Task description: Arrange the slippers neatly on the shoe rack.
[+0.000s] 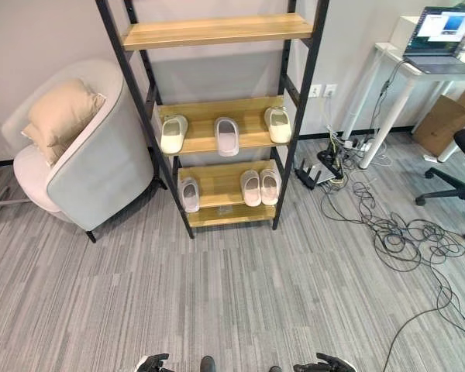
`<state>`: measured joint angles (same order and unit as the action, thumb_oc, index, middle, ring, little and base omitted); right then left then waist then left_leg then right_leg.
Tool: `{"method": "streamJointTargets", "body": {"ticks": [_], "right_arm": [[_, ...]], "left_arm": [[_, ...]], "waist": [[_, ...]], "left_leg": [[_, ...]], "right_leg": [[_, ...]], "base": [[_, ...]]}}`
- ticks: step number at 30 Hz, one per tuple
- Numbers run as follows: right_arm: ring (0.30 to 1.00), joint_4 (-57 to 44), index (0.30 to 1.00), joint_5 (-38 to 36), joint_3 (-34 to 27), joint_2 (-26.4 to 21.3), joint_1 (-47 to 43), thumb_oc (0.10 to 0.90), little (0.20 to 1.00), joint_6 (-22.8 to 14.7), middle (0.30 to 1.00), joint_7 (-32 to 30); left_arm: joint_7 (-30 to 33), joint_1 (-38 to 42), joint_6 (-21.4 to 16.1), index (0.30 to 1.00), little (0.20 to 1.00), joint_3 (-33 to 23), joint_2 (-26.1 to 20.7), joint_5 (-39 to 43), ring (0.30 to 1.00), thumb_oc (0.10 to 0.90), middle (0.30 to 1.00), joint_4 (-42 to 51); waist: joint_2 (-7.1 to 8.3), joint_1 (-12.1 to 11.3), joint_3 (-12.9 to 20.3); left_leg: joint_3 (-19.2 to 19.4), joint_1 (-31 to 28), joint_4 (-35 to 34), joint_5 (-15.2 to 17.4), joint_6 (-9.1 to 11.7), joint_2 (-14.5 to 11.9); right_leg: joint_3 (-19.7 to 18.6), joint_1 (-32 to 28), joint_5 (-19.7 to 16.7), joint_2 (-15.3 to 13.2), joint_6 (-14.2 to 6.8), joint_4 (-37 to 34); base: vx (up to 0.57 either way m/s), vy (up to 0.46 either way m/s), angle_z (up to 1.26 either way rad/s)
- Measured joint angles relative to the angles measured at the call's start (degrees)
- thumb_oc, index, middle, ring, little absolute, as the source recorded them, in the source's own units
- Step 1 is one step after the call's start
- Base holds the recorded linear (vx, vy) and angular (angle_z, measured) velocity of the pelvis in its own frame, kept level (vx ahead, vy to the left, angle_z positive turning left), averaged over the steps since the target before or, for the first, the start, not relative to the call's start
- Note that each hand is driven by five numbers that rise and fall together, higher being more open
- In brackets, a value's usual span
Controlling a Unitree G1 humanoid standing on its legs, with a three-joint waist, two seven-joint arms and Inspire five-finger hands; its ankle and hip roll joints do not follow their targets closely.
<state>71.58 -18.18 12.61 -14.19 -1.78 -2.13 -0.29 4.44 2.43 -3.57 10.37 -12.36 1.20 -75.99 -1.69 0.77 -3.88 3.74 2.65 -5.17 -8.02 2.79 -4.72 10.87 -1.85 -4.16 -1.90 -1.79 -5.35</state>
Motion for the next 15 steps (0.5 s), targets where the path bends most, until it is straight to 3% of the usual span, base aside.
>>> {"method": "streamJointTargets", "body": {"ticks": [8, 15], "right_arm": [[0.9, 0.2, 0.9, 0.1, 0.6, 0.2, 0.6, 0.8, 0.9, 0.1, 0.9, 0.0], [0.9, 0.1, 0.9, 1.3, 2.2, 0.2, 2.0, 0.8, 0.9, 0.1, 0.9, -0.1]], "left_arm": [[0.1, -0.1, 0.0, 0.9, 0.9, 0.1, -1.4, 1.1, 0.9, 0.8, 0.9, 0.0], [0.2, -0.3, 0.0, 0.9, 0.9, 0.2, -1.5, 2.1, 0.9, 0.8, 0.9, 0.2]], "waist": [[2.2, -0.1, 0.4], [2.43, -0.1, 0.6]], "left_leg": [[-0.4, -0.5, -0.3, 0.3, 0.6, -0.2], [-1.1, 0.2, -0.3, 0.3, 0.5, -0.2]], "right_leg": [[0.1, -0.6, 0.6, 0.2, -0.7, -0.4], [0.7, -0.6, 0.5, 0.3, -0.7, -0.4]], "base": [[0.01, 0.003, 0.01], [0.02, -0.016, 0.04]]}}
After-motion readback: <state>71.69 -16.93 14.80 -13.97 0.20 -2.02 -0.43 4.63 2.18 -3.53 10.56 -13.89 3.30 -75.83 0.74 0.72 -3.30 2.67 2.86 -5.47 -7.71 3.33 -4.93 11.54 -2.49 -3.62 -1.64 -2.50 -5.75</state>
